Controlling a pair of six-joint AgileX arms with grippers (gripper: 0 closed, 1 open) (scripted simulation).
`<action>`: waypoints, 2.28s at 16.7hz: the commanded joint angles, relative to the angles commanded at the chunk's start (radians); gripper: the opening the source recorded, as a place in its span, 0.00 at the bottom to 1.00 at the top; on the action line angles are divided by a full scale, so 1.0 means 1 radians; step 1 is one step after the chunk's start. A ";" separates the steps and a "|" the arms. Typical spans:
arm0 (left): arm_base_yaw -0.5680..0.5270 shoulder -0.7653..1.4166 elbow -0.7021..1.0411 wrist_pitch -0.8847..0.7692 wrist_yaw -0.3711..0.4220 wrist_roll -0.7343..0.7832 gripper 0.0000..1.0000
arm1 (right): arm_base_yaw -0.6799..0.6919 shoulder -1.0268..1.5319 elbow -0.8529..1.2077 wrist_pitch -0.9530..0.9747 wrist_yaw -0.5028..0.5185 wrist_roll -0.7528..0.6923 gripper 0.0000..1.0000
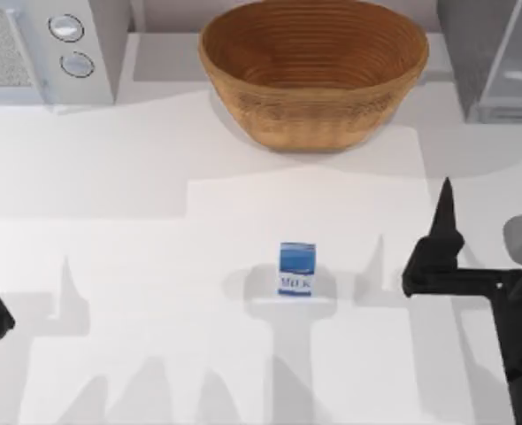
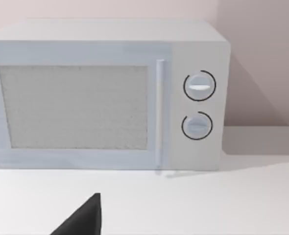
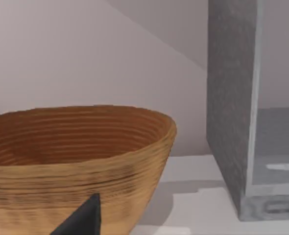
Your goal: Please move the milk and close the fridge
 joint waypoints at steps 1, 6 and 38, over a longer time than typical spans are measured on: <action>0.000 0.000 0.000 0.000 0.000 0.000 1.00 | 0.017 0.094 0.042 0.050 0.025 -0.001 1.00; 0.000 0.000 0.000 0.000 0.000 0.000 1.00 | 0.098 0.663 0.267 0.302 0.142 0.001 1.00; 0.000 0.000 0.000 0.000 0.000 0.000 1.00 | 0.065 1.279 0.628 0.567 0.148 0.020 0.55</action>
